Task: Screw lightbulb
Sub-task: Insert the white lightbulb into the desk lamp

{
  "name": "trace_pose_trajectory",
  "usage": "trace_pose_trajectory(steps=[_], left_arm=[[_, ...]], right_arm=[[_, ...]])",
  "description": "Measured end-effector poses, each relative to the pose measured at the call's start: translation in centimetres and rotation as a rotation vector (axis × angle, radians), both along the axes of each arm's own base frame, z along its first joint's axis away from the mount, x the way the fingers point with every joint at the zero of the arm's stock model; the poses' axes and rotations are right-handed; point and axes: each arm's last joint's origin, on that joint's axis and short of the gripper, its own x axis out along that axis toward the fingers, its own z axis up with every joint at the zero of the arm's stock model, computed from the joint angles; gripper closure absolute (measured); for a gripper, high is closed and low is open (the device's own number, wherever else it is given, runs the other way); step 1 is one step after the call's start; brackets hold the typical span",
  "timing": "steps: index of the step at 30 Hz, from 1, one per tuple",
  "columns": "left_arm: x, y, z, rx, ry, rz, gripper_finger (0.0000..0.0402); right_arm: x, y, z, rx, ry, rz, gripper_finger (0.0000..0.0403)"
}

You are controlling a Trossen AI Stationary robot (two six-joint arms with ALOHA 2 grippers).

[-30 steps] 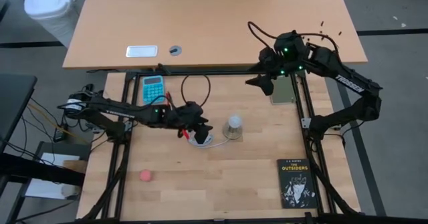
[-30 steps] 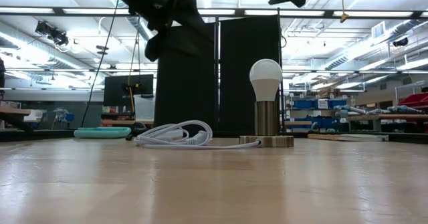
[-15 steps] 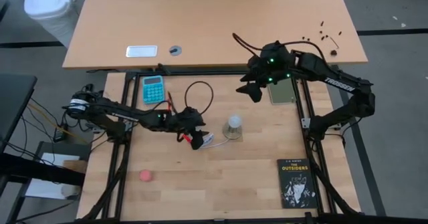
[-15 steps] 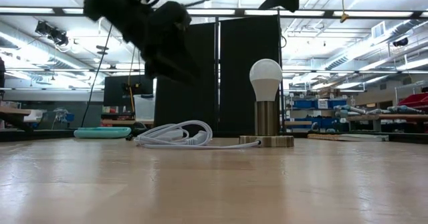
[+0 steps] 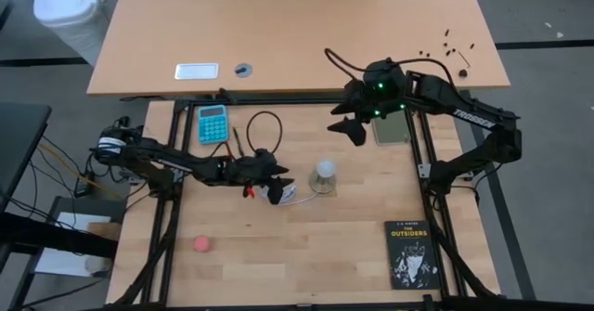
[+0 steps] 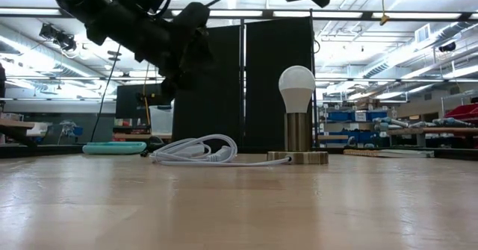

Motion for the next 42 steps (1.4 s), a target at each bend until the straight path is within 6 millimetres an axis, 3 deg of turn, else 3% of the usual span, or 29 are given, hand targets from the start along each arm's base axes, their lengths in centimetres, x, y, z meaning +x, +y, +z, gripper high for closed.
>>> trace_pose_trajectory(steps=[9, 14, 22, 33, 42], left_arm=[[2.1, -0.1, -0.4, -0.159, -0.244, 0.062, 0.0184], [2.5, -0.2, -1.0, -0.239, -0.268, 0.084, 0.0184], [2.1, 0.1, -2.1, -0.158, -0.130, 0.058, 0.0184], [2.2, 0.2, -3.1, 0.128, -0.020, -0.055, 0.0184], [5.3, 0.2, -5.1, 0.114, -0.088, -0.043, 0.0184]], right_arm=[[-0.2, 1.8, -0.5, -0.059, 0.068, 0.152, 0.0112], [-1.1, 2.3, 0.0, -0.083, 0.063, 0.185, 0.0114], [-1.7, 1.0, -0.5, -0.028, 0.109, 0.155, 0.0114], [0.0, -0.2, -2.7, -0.040, 0.214, 0.189, 0.0100], [2.5, -1.1, -5.2, -0.002, 0.294, 0.196, 0.0109]])
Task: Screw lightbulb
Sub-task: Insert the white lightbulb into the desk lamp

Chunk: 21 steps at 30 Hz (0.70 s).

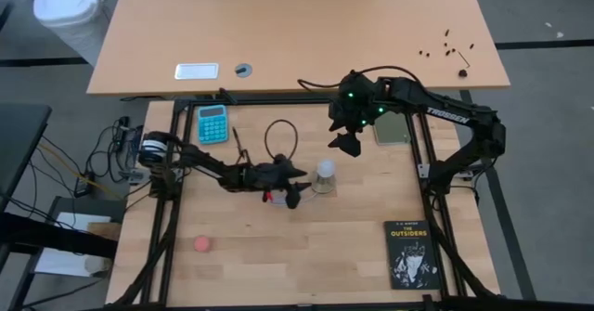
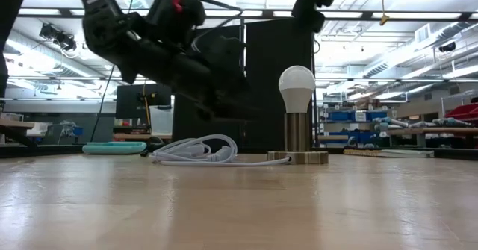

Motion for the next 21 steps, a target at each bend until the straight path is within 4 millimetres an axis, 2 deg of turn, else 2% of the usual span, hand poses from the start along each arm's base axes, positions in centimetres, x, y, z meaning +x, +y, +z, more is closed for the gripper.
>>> trace_pose_trajectory(steps=[3, 8, 12, 16, 21], left_arm=[[0.9, 0.0, 0.0, -0.040, -0.019, 0.014, 0.0184], [1.8, -0.1, 0.5, -0.010, -0.014, -0.002, 0.0184], [1.7, -0.1, -0.2, -0.014, 0.089, -0.003, 0.0184], [1.9, 0.0, 0.2, -0.023, 0.061, 0.001, 0.0186], [2.2, -0.1, 0.3, -0.034, 0.060, 0.004, 0.0216]], right_arm=[[0.1, 0.3, 0.1, 0.006, -0.005, -0.001, 0.0110], [-0.1, 0.2, 0.2, -0.012, -0.006, -0.001, 0.0110], [0.0, -0.6, -1.0, -0.047, -0.012, 0.013, 0.0111], [-0.1, -0.8, -1.6, -0.036, -0.001, 0.007, 0.0111], [0.2, -0.3, -2.3, -0.010, 0.003, 0.040, 0.0111]])
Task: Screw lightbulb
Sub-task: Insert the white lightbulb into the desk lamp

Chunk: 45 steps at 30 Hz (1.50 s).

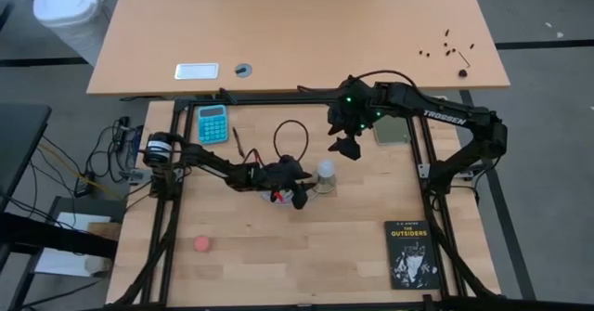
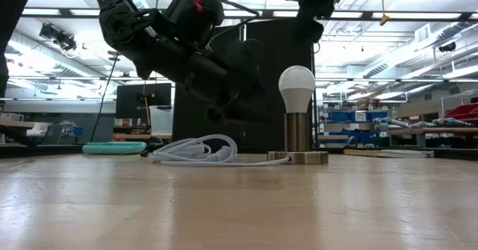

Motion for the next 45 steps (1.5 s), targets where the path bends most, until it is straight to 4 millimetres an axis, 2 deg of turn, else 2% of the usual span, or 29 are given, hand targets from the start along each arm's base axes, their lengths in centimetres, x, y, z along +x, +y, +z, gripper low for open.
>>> trace_pose_trajectory(steps=[6, 10, 12, 18, 22, 25, 31, 34, 40, 45], left_arm=[[0.1, 0.0, 0.1, 0.000, 0.000, 0.001, 0.0294], [-0.3, 0.7, -0.8, -0.003, 0.103, -0.001, 0.0362], [-0.4, 1.1, -1.0, -0.030, 0.127, -0.025, 0.0391], [-0.2, 1.6, -0.6, -0.077, 0.075, -0.050, 0.0399], [0.2, 1.8, -1.2, -0.074, 0.043, -0.036, 0.0393], [0.3, 1.8, -1.1, -0.072, 0.016, -0.042, 0.0389], [0.3, 1.1, -1.1, -0.039, 0.029, -0.063, 0.0376], [0.3, 0.9, -1.2, -0.029, 0.033, -0.047, 0.0346], [0.4, 0.7, -1.2, -0.020, 0.020, -0.032, 0.0258], [0.4, 0.6, -1.2, -0.006, 0.020, -0.001, 0.0217]], right_arm=[[0.2, 1.3, 0.3, -0.012, -0.036, 0.081, 0.0111], [0.8, 0.3, -1.2, -0.033, -0.075, 0.070, 0.0111], [0.8, -0.1, -1.1, -0.015, -0.083, 0.026, 0.0111], [-0.2, 0.6, -1.1, 0.006, -0.025, 0.055, 0.0112], [-0.1, 0.6, -0.8, 0.090, -0.078, 0.102, 0.0112], [-0.3, 0.5, -0.7, 0.131, -0.076, 0.070, 0.0112], [-1.0, 0.8, 0.0, 0.103, -0.082, 0.063, 0.0112], [-1.3, 0.7, -0.3, 0.087, -0.061, 0.053, 0.0112], [-1.4, 0.8, -1.2, 0.111, -0.030, 0.048, 0.0112], [-1.3, 0.9, -1.2, 0.111, -0.041, 0.056, 0.0112]])
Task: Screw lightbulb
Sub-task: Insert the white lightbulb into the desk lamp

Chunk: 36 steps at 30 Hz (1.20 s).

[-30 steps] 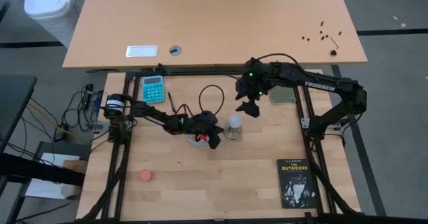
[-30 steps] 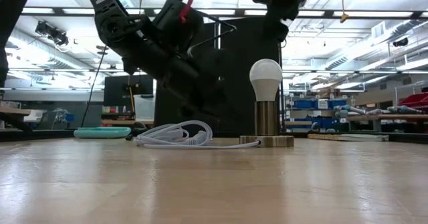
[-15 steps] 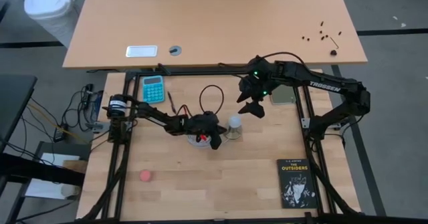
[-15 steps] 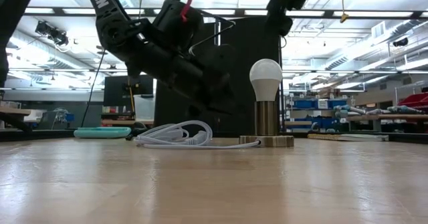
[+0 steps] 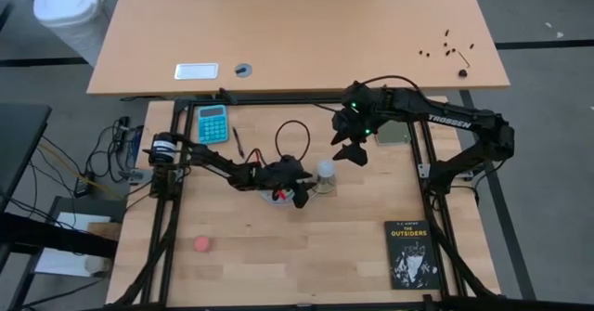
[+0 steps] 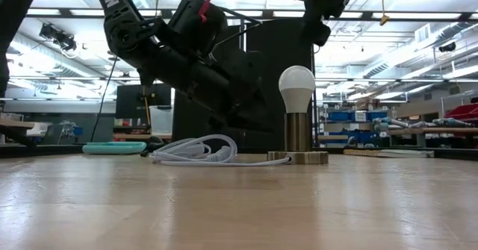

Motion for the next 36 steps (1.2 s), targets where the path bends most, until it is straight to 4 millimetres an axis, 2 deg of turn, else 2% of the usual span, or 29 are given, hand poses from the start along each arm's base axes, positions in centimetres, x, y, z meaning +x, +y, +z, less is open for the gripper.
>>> trace_pose_trajectory(steps=[4, 13, 18, 29, 36], left_arm=[[0.4, 0.0, -0.7, -0.004, -0.007, 0.009, 0.0209], [3.3, -0.1, -1.2, 0.061, -0.018, -0.007, 0.0208], [3.7, -0.2, -1.7, 0.098, 0.058, 0.026, 0.0208], [4.3, -1.1, -0.8, 0.112, 0.017, 0.031, 0.0208], [4.6, -1.1, -1.7, 0.116, -0.025, 0.047, 0.0208]], right_arm=[[-0.1, -0.2, 0.0, 0.004, 0.002, -0.011, 0.0112], [-0.7, 0.0, 0.0, 0.020, 0.044, -0.016, 0.0112], [-1.4, 0.2, 0.5, 0.014, 0.039, -0.020, 0.0112], [-3.3, 0.0, 1.8, -0.034, 0.029, -0.079, 0.0112], [-3.6, -0.2, 1.0, -0.037, 0.069, -0.091, 0.0111]])
